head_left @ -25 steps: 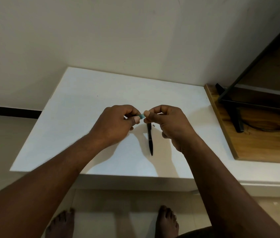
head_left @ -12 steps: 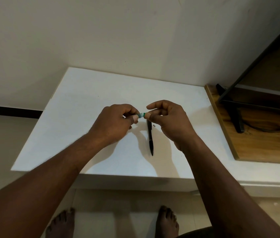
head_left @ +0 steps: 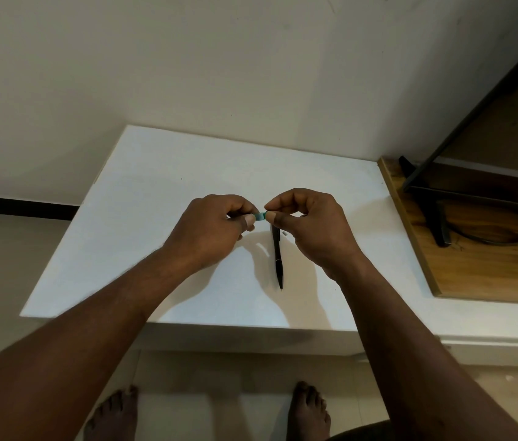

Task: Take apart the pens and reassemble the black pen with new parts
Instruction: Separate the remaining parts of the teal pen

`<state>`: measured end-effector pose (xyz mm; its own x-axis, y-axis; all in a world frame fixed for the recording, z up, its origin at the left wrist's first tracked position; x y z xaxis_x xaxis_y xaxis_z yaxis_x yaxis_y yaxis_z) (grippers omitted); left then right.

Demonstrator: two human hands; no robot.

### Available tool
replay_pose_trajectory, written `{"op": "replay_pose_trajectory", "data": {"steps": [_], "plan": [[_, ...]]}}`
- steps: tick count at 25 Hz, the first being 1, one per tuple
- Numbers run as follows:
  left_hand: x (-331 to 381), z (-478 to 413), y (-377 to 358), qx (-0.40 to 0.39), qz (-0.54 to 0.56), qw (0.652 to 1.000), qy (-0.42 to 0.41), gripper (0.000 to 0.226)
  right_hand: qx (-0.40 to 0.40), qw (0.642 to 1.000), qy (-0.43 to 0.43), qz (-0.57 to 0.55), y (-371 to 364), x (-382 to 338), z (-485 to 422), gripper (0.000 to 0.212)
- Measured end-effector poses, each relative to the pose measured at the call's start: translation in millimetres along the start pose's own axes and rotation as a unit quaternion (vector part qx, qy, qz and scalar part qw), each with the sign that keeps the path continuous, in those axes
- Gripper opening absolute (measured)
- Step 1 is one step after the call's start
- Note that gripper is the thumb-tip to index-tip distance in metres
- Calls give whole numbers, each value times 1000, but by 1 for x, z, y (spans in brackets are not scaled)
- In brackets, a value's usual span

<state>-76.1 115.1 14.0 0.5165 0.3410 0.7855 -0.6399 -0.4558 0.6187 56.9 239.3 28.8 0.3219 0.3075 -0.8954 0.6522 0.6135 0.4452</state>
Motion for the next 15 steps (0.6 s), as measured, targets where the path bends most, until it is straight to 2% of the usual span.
{"op": "replay_pose_trajectory", "data": {"steps": [15], "plan": [[2, 0, 3, -2, 61, 998, -2, 10, -9, 998, -28, -49, -1, 1, 1, 14]]}}
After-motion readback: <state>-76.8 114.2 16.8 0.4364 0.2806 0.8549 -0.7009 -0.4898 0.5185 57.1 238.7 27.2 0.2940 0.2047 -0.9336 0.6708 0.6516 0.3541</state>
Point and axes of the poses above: each hand's wrist, its own z-axis away from the middle knuckle, its own y-axis out of the back of the hand, x = y × z, the point moved 10 cm from there along -z, towards the middle knuckle, and after that the axes turned 5 degrees about -z, right-handed, at the moved point
